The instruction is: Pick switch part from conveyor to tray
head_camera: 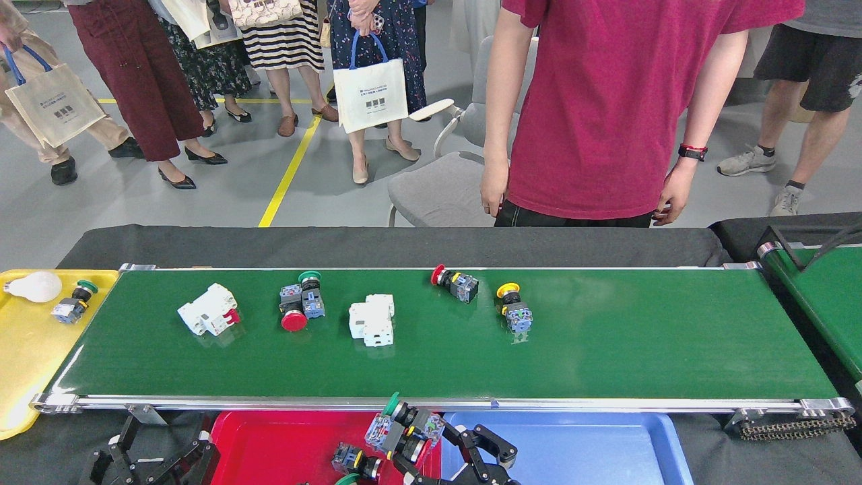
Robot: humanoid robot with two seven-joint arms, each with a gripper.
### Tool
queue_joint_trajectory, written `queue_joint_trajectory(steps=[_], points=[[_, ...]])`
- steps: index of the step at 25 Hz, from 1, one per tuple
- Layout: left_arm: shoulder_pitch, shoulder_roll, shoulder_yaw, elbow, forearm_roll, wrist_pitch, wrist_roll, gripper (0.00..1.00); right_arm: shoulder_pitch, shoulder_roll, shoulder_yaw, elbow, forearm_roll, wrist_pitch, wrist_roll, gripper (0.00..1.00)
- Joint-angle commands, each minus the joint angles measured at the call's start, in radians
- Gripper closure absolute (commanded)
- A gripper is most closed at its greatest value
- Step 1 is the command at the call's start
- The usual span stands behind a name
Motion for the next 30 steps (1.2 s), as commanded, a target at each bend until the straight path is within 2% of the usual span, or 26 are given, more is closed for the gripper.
queue_joint_trajectory(steps=[1,5,8,10,14,17,20,24,27,30], points=[[-0.040,0.006,0.001,-0.009,0.002,-0.001,-0.041,0.00,-0.011,0.009,0.005,-0.008,-0.001,0.023,0.010,0.02],[-0.131,-0.001,-0.008,0.004,-0.008,-0.062,-0.093,0.00,-0.016,0.015,0.004,-0.011,-0.004,0.023,0.031,0.02],[-0.229,0.004,-0.073,0.086,-0.008,-0.077,-0.139,0.00,-0.048,0.039,-0.016,-0.025,-0.007,0.040,0.028,0.02],[-0.289,0.006,-0.100,0.151,-0.008,-0.077,-0.143,0.00,-0.094,0.072,-0.084,-0.026,-0.007,0.095,0.027,0.02],[-0.385,0.006,-0.131,0.267,-0.010,-0.079,-0.144,0.00,-0.184,0.073,-0.211,-0.019,-0.007,0.221,0.027,0.02],[-0.442,0.007,-0.149,0.352,-0.010,-0.077,-0.144,0.00,-0.192,0.062,-0.303,-0.019,-0.007,0.325,0.024,0.02],[-0.482,0.007,-0.149,0.428,-0.010,-0.077,-0.144,0.00,-0.171,0.024,-0.387,-0.019,-0.005,0.382,-0.006,0.02],[-0.542,0.019,-0.148,0.516,-0.010,-0.067,-0.143,0.00,-0.083,-0.050,-0.485,-0.019,-0.008,0.381,-0.124,0.02],[-0.611,0.024,-0.148,0.605,-0.011,-0.039,-0.136,0.00,-0.007,-0.096,-0.507,-0.022,-0.037,0.364,-0.145,0.02],[-0.681,0.042,-0.149,0.723,-0.011,-0.007,-0.132,0.00,0.040,-0.114,-0.507,-0.023,-0.077,0.330,-0.184,0.02]])
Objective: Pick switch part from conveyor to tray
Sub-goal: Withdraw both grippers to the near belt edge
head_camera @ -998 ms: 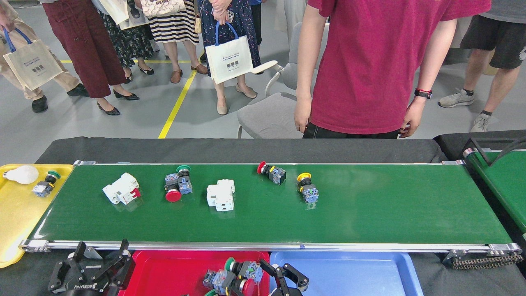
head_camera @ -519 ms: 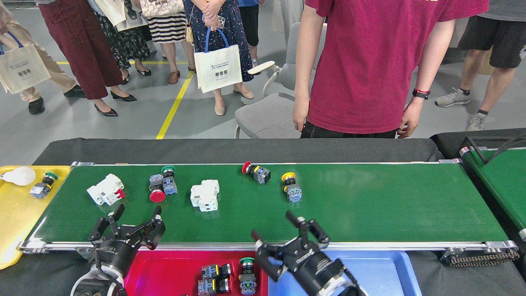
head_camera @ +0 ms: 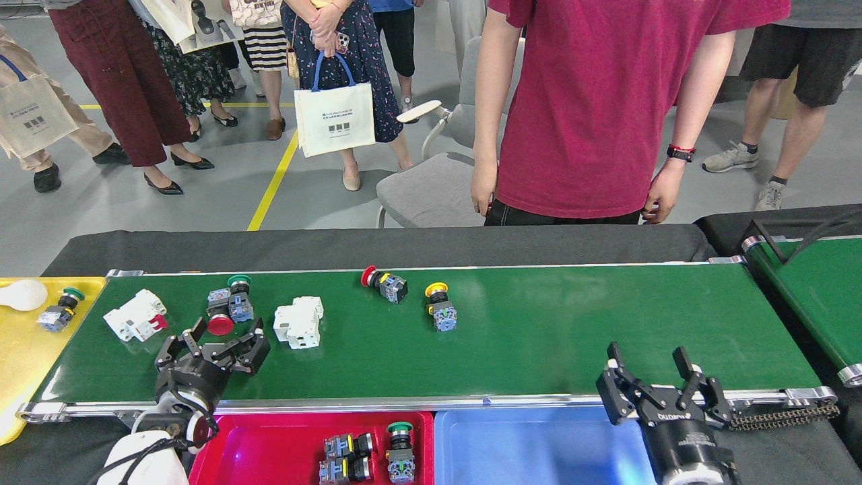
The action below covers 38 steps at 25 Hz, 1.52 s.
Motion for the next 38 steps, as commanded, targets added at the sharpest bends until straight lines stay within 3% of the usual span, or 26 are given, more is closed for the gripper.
queue_joint_trajectory(steps=[1,3,5,6,9,12,15,19,21,24,26,28,29,31,32,34,38], points=[[-0.060,0.020,0.001,0.072,-0.003,0.029,0.016,0.02,0.014,-0.010,-0.005,-0.016,-0.011,-0.034,-0.048,0.02],[-0.115,0.022,0.003,0.158,-0.002,0.032,0.020,0.16,0.032,-0.007,-0.005,-0.019,-0.011,-0.038,-0.051,0.02],[-0.150,0.020,0.004,0.230,0.000,0.043,0.030,0.56,0.037,-0.004,-0.006,-0.020,-0.011,-0.035,-0.052,0.02],[-0.159,0.022,0.007,0.253,0.000,0.044,0.040,0.65,0.037,-0.003,-0.006,-0.020,-0.012,-0.035,-0.055,0.02],[-0.169,0.022,0.004,0.279,0.000,0.049,0.082,0.67,0.040,-0.003,-0.006,-0.020,-0.012,-0.035,-0.058,0.02],[-0.170,0.020,0.004,0.291,0.000,0.049,0.086,0.82,0.046,-0.003,-0.005,-0.019,-0.012,-0.034,-0.060,0.02],[-0.169,0.019,0.006,0.286,0.008,0.043,0.102,0.90,0.049,-0.001,-0.005,-0.019,-0.011,-0.032,-0.058,0.02],[-0.153,0.036,0.009,0.179,0.006,-0.009,0.119,0.91,0.055,0.001,-0.005,-0.019,-0.011,-0.028,-0.058,0.02],[-0.084,0.103,0.013,0.015,0.012,-0.126,0.119,0.91,0.063,0.001,-0.005,-0.019,-0.011,-0.028,-0.058,0.02],[0.131,0.172,0.023,-0.289,0.070,-0.375,0.109,0.89,0.077,0.001,-0.005,-0.020,-0.011,-0.028,-0.058,0.02],[0.322,0.181,0.043,-0.505,0.117,-0.525,0.096,0.88,0.078,0.001,-0.005,-0.020,-0.011,-0.028,-0.058,0.02],[0.503,0.171,0.047,-0.683,0.118,-0.614,0.086,0.76,0.081,0.001,-0.005,-0.019,-0.011,-0.028,-0.058,0.02],[0.557,0.164,0.044,-0.726,0.115,-0.621,0.085,0.67,0.081,0.001,-0.005,-0.020,-0.011,-0.028,-0.058,0.02],[0.669,0.111,0.041,-0.806,0.109,-0.615,0.077,0.11,0.081,0.001,-0.005,-0.020,-0.011,-0.028,-0.058,0.02],[0.684,0.072,0.047,-0.815,0.107,-0.606,0.069,0.00,0.081,0.001,-0.005,-0.020,-0.009,-0.028,-0.058,0.02],[0.689,0.005,0.055,-0.817,0.107,-0.597,0.069,0.00,0.081,0.001,-0.005,-0.020,-0.009,-0.028,-0.058,0.02],[0.693,-0.001,0.141,-0.817,0.107,-0.592,0.069,0.00,0.081,0.001,-0.005,-0.020,-0.009,-0.028,-0.058,0.02]])
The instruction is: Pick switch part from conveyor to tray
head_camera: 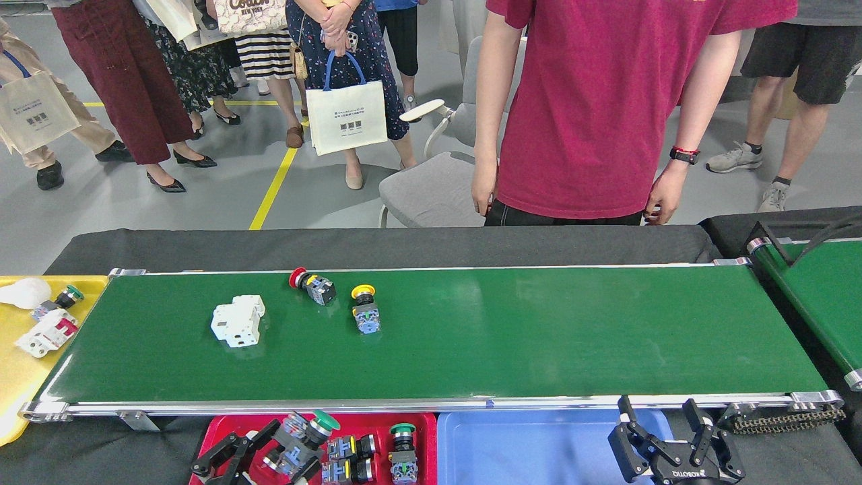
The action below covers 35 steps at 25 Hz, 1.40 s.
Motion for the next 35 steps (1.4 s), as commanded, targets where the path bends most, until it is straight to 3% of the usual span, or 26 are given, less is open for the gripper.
queue_joint_trajectory(steps=[1,2,5,8,16,20,25,35], points=[[0.000,-0.004,0.063,-0.011,0.000,0.012,0.002,0.00,-0.002,0.002,-0.003,-0.016,0.000,0.000,-0.009,0.02],[0.000,-0.017,0.107,-0.010,-0.001,0.049,0.002,0.00,-0.002,0.002,-0.003,-0.016,0.000,0.000,-0.009,0.02],[-0.008,-0.046,0.187,-0.005,-0.032,0.290,0.002,0.00,-0.002,0.004,-0.003,-0.016,0.000,0.000,-0.009,0.02],[0.000,-0.034,0.190,0.032,-0.044,0.471,0.002,0.00,-0.002,0.004,-0.003,-0.016,0.000,0.000,-0.009,0.02],[-0.043,-0.032,0.178,0.098,-0.046,0.491,-0.004,0.00,-0.006,0.042,-0.003,-0.016,0.000,0.003,-0.008,0.02],[-0.236,-0.011,0.178,0.280,-0.089,0.497,-0.019,0.00,-0.013,0.076,-0.005,-0.025,0.000,0.060,-0.006,0.02],[-0.492,0.034,0.176,0.590,-0.248,0.545,-0.010,0.00,-0.010,0.062,-0.003,-0.028,0.000,0.076,-0.009,0.02],[-0.660,0.063,0.176,0.840,-0.259,0.546,-0.010,0.00,-0.013,0.044,0.001,-0.030,0.005,0.022,-0.015,0.02]])
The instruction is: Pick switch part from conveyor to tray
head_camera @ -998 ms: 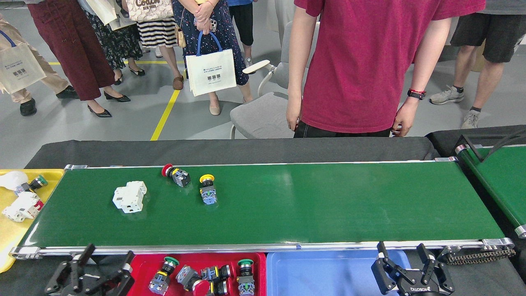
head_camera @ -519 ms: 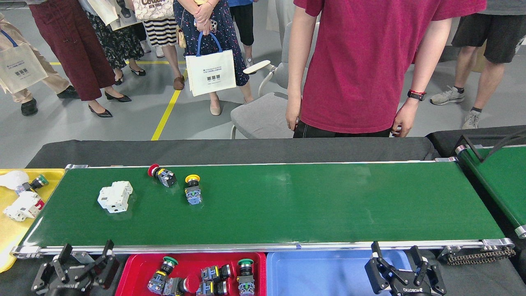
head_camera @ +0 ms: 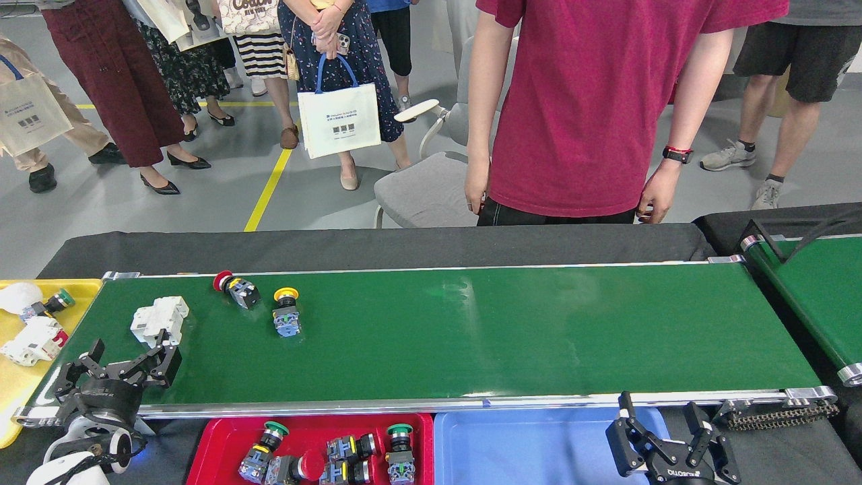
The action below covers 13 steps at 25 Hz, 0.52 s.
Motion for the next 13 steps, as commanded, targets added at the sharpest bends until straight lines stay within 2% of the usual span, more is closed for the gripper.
queue_joint_trajectory(steps=[1,10,13], points=[[-0.042,0.016,0.001,0.022,-0.002,0.002,0.007,0.00,-0.012,-0.008,0.000,-0.016,0.010,-0.023,-0.014,0.02],[-0.064,0.019,0.000,0.037,-0.002,-0.013,0.007,0.00,-0.011,-0.019,-0.001,-0.025,0.016,-0.020,-0.014,0.01],[-0.154,0.022,0.000,0.166,-0.008,0.021,0.009,0.00,-0.022,-0.031,-0.001,-0.028,0.019,-0.020,-0.015,0.01]])
